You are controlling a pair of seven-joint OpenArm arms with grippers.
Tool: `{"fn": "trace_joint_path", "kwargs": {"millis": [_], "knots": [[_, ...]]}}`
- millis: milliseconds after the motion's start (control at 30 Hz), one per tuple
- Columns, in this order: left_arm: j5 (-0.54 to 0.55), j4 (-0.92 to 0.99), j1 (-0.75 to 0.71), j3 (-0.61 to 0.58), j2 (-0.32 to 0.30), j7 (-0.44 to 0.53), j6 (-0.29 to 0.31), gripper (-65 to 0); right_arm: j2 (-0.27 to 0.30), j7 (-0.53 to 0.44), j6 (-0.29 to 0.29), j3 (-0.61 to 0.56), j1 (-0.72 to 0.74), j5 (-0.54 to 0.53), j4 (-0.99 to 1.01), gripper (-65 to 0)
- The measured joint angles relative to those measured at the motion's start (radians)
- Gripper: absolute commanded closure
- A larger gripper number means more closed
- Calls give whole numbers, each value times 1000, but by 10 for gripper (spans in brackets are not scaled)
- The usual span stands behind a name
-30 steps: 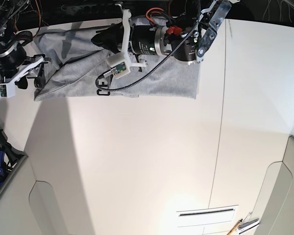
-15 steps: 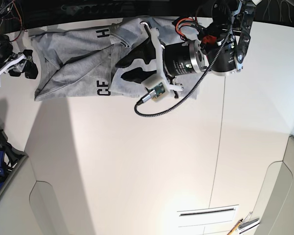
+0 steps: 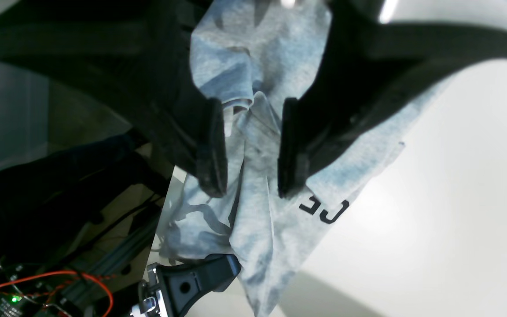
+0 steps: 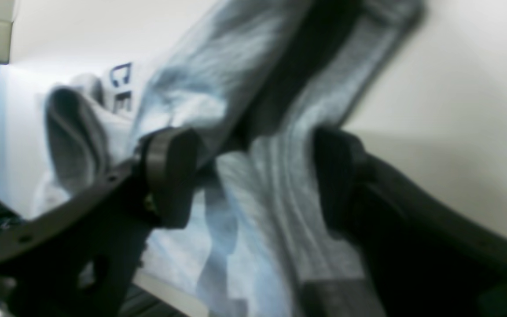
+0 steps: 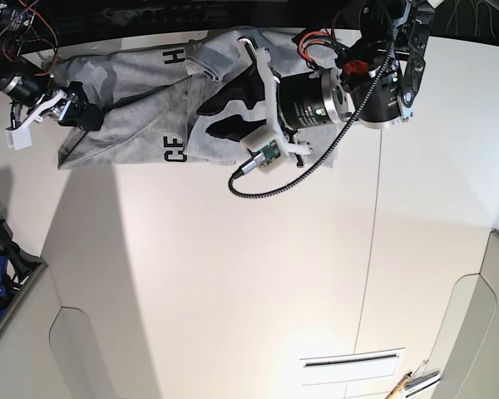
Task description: Fold the T-shirt properly
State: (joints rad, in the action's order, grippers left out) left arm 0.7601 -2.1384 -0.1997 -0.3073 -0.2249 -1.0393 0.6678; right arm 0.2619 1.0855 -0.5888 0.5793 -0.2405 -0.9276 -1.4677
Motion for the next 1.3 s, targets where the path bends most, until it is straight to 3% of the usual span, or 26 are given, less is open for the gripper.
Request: {"fn": "trace_joint_path", "kwargs": {"millis": [300, 367, 500, 633, 800, 933, 1000, 1167, 1300], "knots": [[-36, 0, 0, 34, 0, 0, -1, -230, -5, 5, 0, -33, 3, -29, 0, -401], [-36, 0, 0, 77, 1, 0, -9, -230, -5, 16, 2, -33, 11, -30, 0, -314], [-34, 0, -17, 195, -16, 4, -25, -230, -10, 46, 11, -37, 37, -5, 8, -10], [-37, 0, -72, 346, -51, 8, -31, -199, -10, 49, 11, -37, 72, 2, 8, 0], [-113, 98, -150, 534, -55, 23, -97, 0, -10, 64, 12, -38, 105, -27, -17, 0], [-92, 321, -163, 631, -55, 33, -127, 0, -11, 124, 11, -38, 105, -78, -116, 0], [-13, 417, -163, 648, -55, 49, -121, 0, -23, 138, 10, -37, 105, -93, -181, 0], [109, 531, -152, 647, -45, 49, -95, 0, -103, 161, 9, -68, 90, -103, -345, 0], [123, 535, -153, 647, -34, 41, -95, 0, -185, 161, 9, -195, 49, -109, -457, 0]]}}
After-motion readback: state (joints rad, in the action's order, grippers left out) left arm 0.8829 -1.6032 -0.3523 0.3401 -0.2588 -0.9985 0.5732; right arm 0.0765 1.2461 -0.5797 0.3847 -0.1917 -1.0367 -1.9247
